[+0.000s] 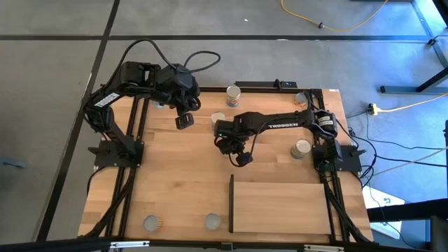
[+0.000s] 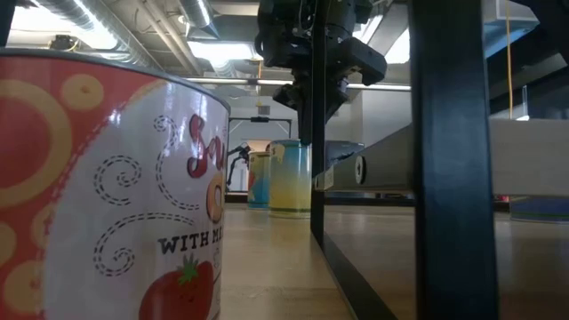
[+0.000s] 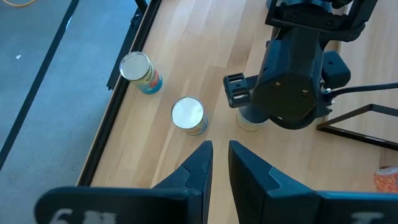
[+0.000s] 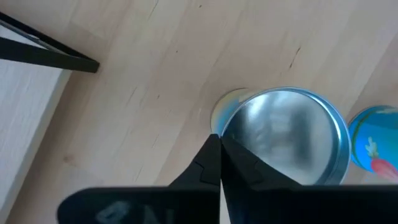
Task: Pick and place cans onto a shelf
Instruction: Put the canned carrots on the shelf
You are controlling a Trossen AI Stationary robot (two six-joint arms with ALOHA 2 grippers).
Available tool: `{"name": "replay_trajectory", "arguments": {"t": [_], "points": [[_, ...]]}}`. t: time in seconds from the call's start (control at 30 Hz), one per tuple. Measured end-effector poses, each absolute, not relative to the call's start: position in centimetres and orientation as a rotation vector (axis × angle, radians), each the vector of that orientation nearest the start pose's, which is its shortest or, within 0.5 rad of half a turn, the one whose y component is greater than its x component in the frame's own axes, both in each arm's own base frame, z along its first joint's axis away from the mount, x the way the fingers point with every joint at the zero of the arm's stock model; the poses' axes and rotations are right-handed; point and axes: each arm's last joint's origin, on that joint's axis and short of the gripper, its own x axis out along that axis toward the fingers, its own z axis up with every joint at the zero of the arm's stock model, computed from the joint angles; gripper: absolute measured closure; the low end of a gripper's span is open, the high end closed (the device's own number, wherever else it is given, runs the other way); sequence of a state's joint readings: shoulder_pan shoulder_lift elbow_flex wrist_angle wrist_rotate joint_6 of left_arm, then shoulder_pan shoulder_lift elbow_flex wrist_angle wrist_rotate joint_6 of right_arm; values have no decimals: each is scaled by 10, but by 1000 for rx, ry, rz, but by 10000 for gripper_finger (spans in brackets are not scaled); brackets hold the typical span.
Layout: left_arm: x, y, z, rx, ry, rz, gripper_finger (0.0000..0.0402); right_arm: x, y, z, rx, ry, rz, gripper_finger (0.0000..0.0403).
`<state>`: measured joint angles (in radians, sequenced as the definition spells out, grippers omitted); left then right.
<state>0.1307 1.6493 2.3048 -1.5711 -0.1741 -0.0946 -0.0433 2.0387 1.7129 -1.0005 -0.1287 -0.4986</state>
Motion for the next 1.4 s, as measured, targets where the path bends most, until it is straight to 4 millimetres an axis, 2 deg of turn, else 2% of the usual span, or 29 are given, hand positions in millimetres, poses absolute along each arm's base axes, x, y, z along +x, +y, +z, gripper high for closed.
{"name": "replay_trajectory", "arguments": {"t": [0.17, 0.37, 0.77, 1.03, 1.4], "points": [[254, 38, 487, -67, 904, 326, 356, 409, -14, 229, -283, 1305, 372, 401], [254, 38, 487, -67, 904, 326, 356, 410, -15, 248, -281, 1314, 346, 402], [254, 38, 487, -66, 904, 326, 356, 405, -13, 301, -289, 1294, 343, 403], [254, 38, 487, -42, 908, 314, 356, 392, 5, 320, -300, 1370, 397, 403], [254, 38, 487, -42, 908, 314, 356, 380, 33, 328, -317, 1405, 422, 403]]}}
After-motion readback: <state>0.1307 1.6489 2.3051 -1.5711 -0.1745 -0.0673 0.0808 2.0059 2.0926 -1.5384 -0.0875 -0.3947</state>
